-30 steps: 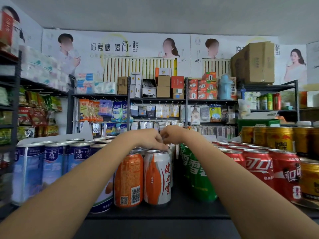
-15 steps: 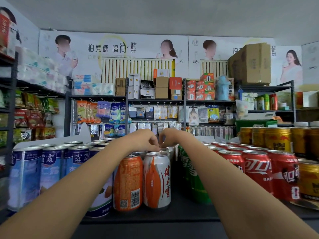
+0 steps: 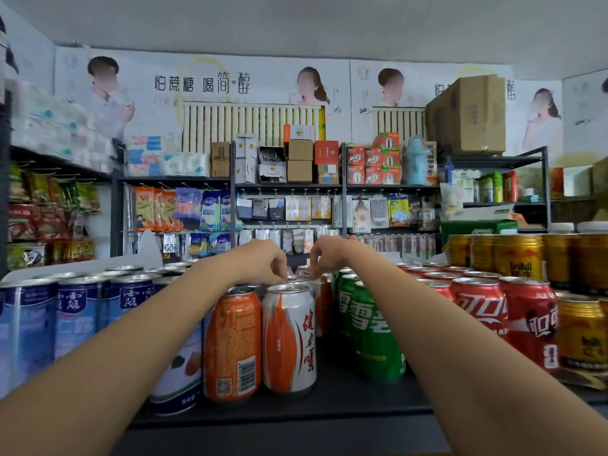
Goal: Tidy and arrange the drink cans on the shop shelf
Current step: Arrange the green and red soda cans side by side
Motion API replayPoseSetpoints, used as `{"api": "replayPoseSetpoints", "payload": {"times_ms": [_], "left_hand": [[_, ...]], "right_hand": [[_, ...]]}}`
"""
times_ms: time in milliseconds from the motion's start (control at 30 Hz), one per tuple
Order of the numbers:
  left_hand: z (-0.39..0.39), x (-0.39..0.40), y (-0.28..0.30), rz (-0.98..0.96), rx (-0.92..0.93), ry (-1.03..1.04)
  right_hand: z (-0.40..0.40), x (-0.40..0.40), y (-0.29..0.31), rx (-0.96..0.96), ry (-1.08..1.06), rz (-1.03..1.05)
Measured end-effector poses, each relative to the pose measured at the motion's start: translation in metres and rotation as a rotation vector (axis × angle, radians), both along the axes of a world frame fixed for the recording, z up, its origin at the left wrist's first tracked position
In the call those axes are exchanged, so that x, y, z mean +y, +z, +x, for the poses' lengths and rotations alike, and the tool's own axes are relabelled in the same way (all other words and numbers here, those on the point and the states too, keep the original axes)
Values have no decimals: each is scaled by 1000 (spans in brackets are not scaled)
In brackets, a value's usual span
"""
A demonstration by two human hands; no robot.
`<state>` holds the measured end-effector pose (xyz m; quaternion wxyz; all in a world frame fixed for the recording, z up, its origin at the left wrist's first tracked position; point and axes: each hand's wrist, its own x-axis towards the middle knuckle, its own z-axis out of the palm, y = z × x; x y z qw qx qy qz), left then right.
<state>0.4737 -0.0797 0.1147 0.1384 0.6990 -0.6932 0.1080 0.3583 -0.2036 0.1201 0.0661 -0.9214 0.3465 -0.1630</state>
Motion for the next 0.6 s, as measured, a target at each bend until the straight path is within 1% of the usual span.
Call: {"api": "replayPoseSetpoints", "payload": {"times_ms": [133, 200, 300, 367, 433, 500, 600], "left_hand": [[0, 0, 0, -9, 27, -1], [-1, -1, 0, -11, 61, -6], [-6, -1, 0, -11, 119, -33], [-11, -2, 1, -8, 163, -56], [-16, -5, 1, 4, 217, -87], [-21, -9, -1, 29, 249, -108], [-22, -15, -1, 44, 197, -85]], "right_hand": [[3, 3, 0, 37, -41, -56], [0, 7, 3, 56, -27, -71], [-13, 13, 13, 27, 44, -88], [-27, 23, 17, 33, 120, -21], [-37, 33, 17, 82, 183, 60], [-39, 39, 15, 122, 199, 47], [-35, 43, 11, 156, 199, 24]]}}
